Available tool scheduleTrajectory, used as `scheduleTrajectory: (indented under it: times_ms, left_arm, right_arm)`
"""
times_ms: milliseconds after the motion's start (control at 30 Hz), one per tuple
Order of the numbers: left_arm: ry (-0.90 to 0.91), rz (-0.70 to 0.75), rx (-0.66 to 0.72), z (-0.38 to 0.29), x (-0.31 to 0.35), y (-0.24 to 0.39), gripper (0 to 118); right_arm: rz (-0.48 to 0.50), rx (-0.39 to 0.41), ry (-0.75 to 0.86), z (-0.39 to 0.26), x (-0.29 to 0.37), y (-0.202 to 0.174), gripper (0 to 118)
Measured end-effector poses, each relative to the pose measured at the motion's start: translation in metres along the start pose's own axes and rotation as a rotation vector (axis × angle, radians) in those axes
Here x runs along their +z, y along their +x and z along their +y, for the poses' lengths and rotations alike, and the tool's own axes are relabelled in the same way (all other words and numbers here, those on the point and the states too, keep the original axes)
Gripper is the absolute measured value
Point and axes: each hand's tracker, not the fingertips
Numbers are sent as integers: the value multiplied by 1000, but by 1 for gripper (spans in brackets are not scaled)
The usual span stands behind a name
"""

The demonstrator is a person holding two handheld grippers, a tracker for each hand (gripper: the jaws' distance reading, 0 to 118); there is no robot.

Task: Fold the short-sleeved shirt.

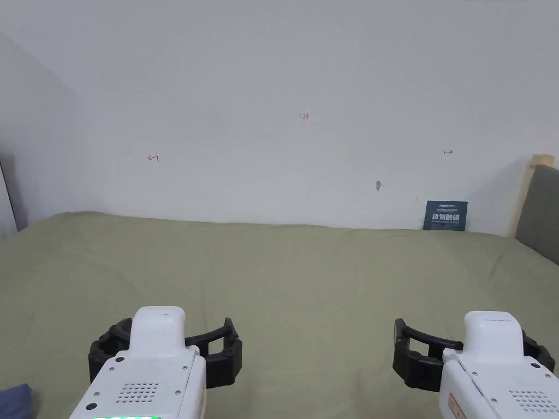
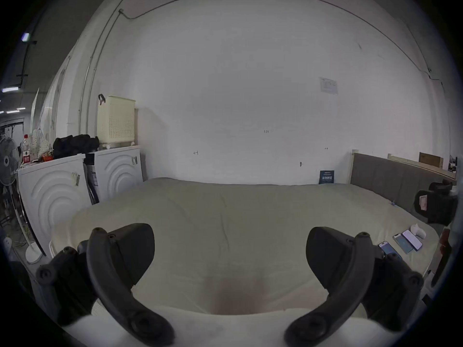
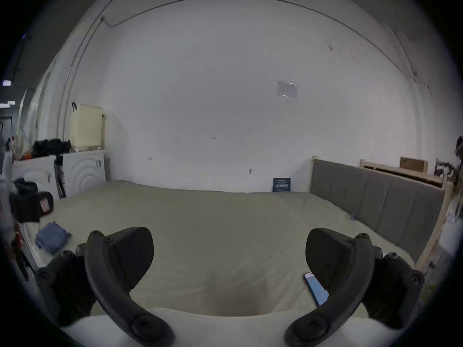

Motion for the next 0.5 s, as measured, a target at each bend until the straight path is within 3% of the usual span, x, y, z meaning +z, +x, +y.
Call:
scheduleTrajectory:
  times_ms: [500]
  left_arm:
    - [-21, 0, 37, 5, -12, -14, 118]
  right_arm:
    - [-23, 34, -8, -7, -2, -10, 118]
